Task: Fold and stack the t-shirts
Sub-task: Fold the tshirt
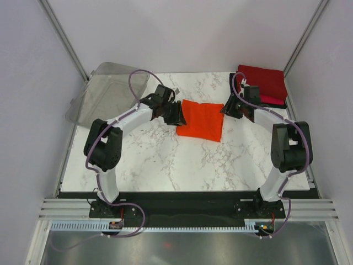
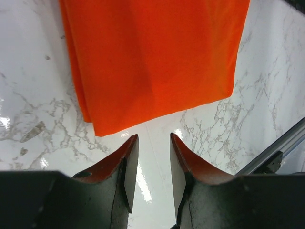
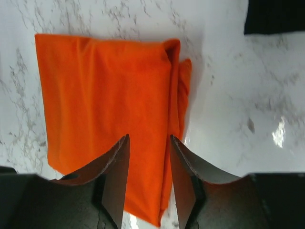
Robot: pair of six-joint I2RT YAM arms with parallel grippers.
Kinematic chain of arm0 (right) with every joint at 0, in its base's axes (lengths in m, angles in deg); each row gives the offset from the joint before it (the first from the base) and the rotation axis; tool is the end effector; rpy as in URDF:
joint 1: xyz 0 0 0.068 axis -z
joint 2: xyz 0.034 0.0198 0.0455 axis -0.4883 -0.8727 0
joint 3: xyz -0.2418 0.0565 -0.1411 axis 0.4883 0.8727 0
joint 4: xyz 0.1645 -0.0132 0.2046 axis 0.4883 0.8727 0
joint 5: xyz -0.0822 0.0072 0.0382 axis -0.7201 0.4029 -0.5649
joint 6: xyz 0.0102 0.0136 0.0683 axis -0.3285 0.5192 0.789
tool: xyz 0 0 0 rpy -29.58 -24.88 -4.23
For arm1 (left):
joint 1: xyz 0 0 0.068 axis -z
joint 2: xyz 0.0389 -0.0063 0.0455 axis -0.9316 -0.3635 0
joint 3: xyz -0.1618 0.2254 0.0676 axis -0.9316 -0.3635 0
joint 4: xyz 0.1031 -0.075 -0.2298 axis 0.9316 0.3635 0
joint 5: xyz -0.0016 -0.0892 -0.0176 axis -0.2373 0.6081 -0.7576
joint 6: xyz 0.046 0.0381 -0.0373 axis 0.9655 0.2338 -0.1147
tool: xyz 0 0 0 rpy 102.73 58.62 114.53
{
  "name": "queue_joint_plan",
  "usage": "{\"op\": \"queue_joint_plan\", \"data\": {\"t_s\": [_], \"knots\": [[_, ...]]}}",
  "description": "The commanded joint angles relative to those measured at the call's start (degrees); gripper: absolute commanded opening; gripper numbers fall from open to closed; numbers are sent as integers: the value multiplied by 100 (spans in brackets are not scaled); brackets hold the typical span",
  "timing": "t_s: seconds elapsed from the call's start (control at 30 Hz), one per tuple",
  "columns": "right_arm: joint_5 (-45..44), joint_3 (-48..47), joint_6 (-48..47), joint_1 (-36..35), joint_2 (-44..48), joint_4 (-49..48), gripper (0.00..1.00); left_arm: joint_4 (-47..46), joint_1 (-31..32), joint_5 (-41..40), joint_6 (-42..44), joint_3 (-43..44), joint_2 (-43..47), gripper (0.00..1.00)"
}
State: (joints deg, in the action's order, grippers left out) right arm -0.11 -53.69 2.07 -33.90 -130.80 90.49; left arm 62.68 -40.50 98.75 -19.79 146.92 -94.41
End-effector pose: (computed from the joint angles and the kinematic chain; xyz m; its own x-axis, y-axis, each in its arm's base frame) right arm 0.3935 0.0490 0.1974 -0.7402 0.3559 -0.5704 0.0353 0.8678 0.4957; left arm 0.3762 -0.2227 0.2219 -0.9035 -0.0420 -0.4265 0.2109 0.8227 -0.5278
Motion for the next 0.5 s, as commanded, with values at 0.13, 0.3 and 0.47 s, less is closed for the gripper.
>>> {"op": "queue_joint_plan", "data": {"t_s": [0.13, 0.3, 0.47], "knots": [[-45, -1195, -382, 1, -1097, -223, 53, -80, 170, -85, -142, 152, -756, 40], [-73, -1346, -322, 1, -1598, -353, 51, -45, 143, -253, -133, 214, -1144, 40], [-311, -1048, -278, 62, -1722, -756, 21, -1, 143, -402, -194, 179, -1118, 40]]}}
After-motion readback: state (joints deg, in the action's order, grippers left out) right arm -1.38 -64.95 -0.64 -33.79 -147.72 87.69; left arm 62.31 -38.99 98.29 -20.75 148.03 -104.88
